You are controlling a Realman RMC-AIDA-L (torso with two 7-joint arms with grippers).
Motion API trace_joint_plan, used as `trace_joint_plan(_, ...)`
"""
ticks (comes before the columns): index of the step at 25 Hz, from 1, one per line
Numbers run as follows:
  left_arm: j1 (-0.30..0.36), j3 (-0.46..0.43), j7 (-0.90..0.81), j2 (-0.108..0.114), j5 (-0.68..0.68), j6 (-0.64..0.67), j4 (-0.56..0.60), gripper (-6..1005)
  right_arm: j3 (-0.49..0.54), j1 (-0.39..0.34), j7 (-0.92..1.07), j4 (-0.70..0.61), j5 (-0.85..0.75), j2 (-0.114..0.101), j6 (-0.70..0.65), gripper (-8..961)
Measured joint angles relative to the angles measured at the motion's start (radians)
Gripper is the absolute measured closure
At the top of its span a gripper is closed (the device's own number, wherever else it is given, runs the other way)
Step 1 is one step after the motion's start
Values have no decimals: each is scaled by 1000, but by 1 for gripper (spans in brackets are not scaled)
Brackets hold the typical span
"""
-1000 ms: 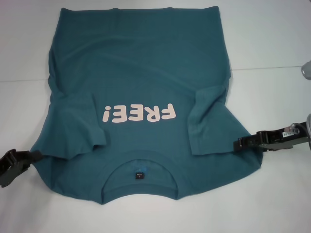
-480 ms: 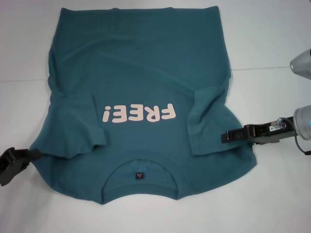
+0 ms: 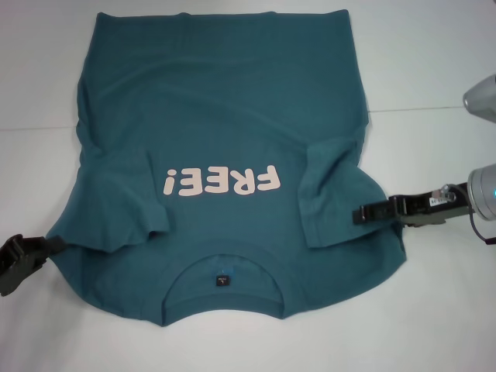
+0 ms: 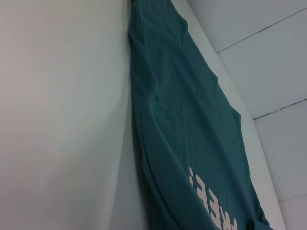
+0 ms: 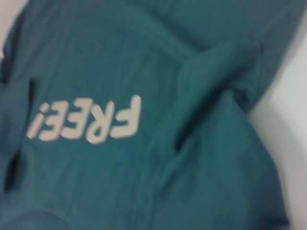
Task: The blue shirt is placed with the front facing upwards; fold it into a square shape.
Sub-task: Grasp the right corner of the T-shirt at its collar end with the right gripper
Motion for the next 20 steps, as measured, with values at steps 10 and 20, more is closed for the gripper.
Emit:
trace_joint_plan(10, 0, 0, 0, 0, 0, -1, 0, 972, 0, -2, -8, -12, -49, 8, 26, 101)
trace_joint_plan(20, 1, 0, 0, -2, 1, -2, -2, 973, 2, 19, -2, -5, -44, 20, 5, 105)
